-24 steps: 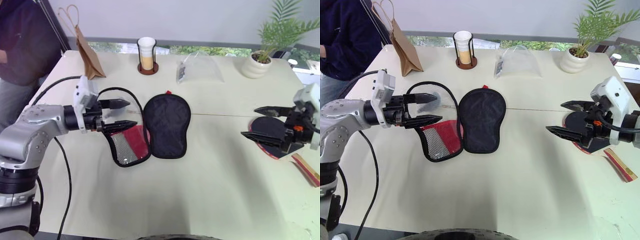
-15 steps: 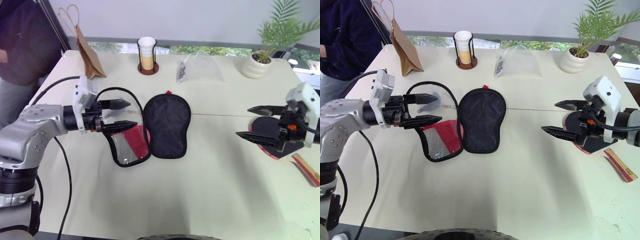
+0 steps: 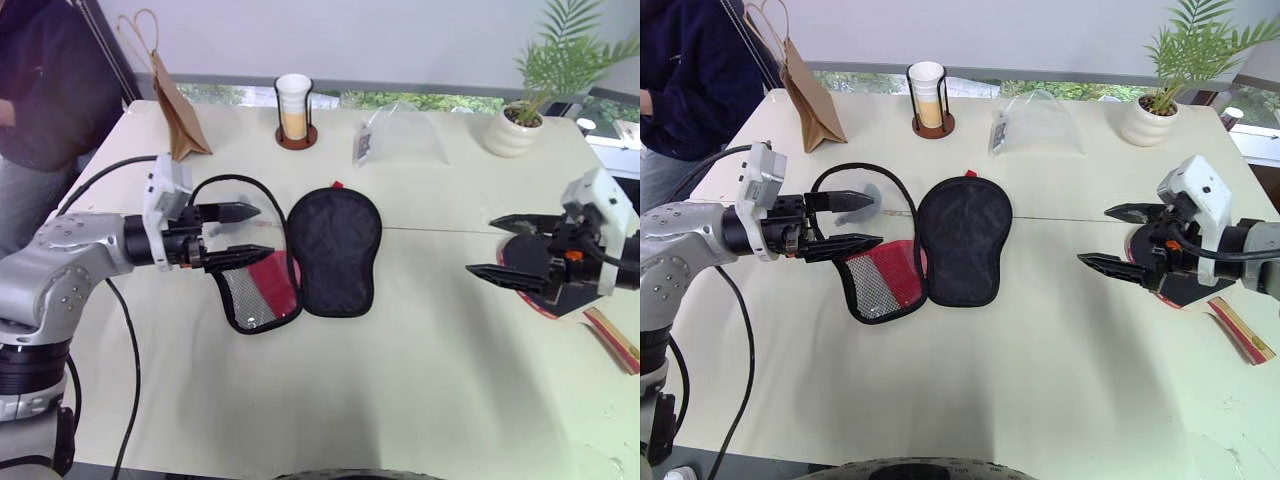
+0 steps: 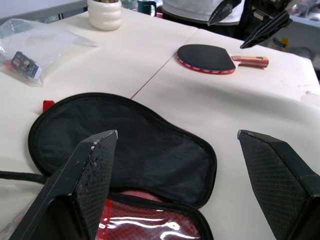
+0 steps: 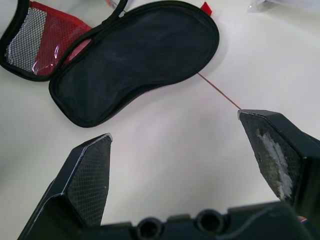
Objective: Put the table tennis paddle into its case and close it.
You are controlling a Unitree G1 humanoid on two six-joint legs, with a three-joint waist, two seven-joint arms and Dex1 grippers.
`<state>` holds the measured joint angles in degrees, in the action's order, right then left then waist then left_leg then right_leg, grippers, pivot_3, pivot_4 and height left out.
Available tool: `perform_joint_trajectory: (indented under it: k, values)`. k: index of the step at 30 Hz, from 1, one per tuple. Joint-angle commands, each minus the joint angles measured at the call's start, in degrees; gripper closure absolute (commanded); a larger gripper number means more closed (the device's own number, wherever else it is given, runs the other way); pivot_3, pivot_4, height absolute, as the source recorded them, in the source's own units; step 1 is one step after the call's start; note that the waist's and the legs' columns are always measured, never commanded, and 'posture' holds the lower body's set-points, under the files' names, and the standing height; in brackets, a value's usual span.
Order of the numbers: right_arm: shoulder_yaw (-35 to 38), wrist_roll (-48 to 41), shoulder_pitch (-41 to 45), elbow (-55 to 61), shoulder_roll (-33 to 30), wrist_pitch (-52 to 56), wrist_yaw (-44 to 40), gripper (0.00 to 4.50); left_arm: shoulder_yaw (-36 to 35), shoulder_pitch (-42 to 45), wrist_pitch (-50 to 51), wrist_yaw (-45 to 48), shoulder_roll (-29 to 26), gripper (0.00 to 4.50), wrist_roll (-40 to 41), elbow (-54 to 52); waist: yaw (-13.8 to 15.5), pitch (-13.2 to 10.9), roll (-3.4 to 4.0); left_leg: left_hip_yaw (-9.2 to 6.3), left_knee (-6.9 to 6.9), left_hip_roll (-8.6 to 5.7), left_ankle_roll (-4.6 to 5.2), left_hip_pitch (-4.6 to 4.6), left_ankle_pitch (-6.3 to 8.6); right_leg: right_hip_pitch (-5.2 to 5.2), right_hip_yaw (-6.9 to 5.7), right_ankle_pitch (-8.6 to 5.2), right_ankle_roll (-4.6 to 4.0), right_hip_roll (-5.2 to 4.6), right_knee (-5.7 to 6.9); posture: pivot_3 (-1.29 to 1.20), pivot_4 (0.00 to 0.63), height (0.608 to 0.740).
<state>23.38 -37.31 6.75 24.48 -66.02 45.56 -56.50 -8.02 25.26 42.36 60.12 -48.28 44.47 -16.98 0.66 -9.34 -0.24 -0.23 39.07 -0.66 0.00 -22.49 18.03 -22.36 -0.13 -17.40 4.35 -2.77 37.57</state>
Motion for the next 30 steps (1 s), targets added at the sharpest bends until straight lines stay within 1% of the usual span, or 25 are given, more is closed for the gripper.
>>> perform_joint_trajectory:
  k: [1, 5, 8, 13, 16, 21, 25, 28, 30]
  values:
    - [0.79, -1.2, 1.32, 1.38, 0.23, 0.81, 0.72, 0.05, -1.83, 0.22, 0.02, -0.15, -0.7, 0.49, 0.81, -1.26, 0.0, 0.0, 0.0, 0.0, 0.0, 0.0, 0.0, 0.0, 0.0, 0.0, 0.0, 0.0, 0.0, 0.0, 0.0, 0.0, 0.15, 0.74]
    - [-2.34, -1.65, 3.8, 1.28, 1.29, 3.11, 3.49, 0.05, -1.46, 0.24, -0.39, -0.39, -0.45, 0.49, 0.43, -0.97, -0.02, 0.0, 0.0, 0.0, 0.0, 0.0, 0.0, 0.0, 0.0, 0.0, 0.0, 0.0, 0.0, 0.0, 0.0, 0.0, 0.15, 0.74]
    - [-8.39, -0.64, 7.09, 1.49, 4.78, 5.56, 8.34, 0.05, -1.56, -0.42, -0.75, -0.43, -0.54, 0.49, 0.1, -1.02, -0.06, 0.0, 0.0, 0.0, 0.0, 0.0, 0.0, 0.0, 0.0, 0.0, 0.0, 0.0, 0.0, 0.0, 0.0, 0.0, 0.15, 0.74]
    - [-18.93, 1.07, 14.23, 0.76, 13.23, 13.32, 17.34, 0.05, -1.76, -0.93, -0.95, -0.56, -1.06, 0.49, -0.34, -1.12, -0.27, -0.01, 0.01, 0.0, -0.01, 0.0, -0.02, -0.07, -0.01, -0.12, 0.01, 0.0, 0.0, 0.0, 0.02, 0.0, 0.15, 0.74]
    - [-25.23, 4.58, 16.75, -1.78, 18.95, 15.23, 21.9, 0.05, -1.95, -1.61, -0.89, -0.97, -1.16, 0.49, -0.31, -2.01, -0.28, 0.01, -0.02, -0.01, -0.01, 0.0, -0.05, -0.09, -0.03, -0.13, 0.0, 0.0, 0.0, 0.0, 0.03, 0.0, 0.15, 0.74]
    - [-30.96, 6.86, 19.69, -6.02, 28.71, 18.15, 26.57, 0.05, -2.89, -3.18, -0.35, -1.98, -1.62, 0.49, 0.28, -3.73, -0.21, 0.0, -0.01, 0.0, 0.02, 0.0, -0.06, -0.15, -0.03, -0.2, 0.0, 0.0, -0.01, -0.01, 0.06, 0.0, 0.15, 0.74]
    - [-34.34, 9.3, 20.11, -9.65, 35.97, 16.79, 29.24, 0.05, -3.58, -4.24, -0.07, -3.16, -1.73, 0.49, 0.63, -5.04, -0.45, 0.0, 0.0, 0.0, 0.0, 0.0, -0.07, -0.16, -0.04, -0.25, 0.01, 0.0, -0.01, 0.0, 0.1, 0.0, 0.15, 0.74]
    - [-35.76, 10.86, 20.81, -11.7, 39.4, 15.83, 29.96, 0.05, -4.27, -5.27, 0.31, -4.11, -1.85, 0.49, 1.09, -6.43, -0.94, 0.06, -0.1, 0.0, 0.0, -0.01, -0.08, -0.15, -0.05, -0.26, 0.01, 0.0, -0.01, 0.0, 0.15, 0.0, 0.15, 0.74]
    - [-36.39, 11.94, 21.21, -12.48, 40.34, 15.37, 29.88, 0.05, -4.78, -5.79, 0.49, -4.44, -2.06, 0.49, 1.29, -6.98, -1.32, 0.06, -0.11, 0.0, -0.02, -0.02, -0.08, -0.15, -0.05, -0.26, 0.01, 0.0, -0.01, 0.0, 0.15, 0.0, 0.15, 0.74]
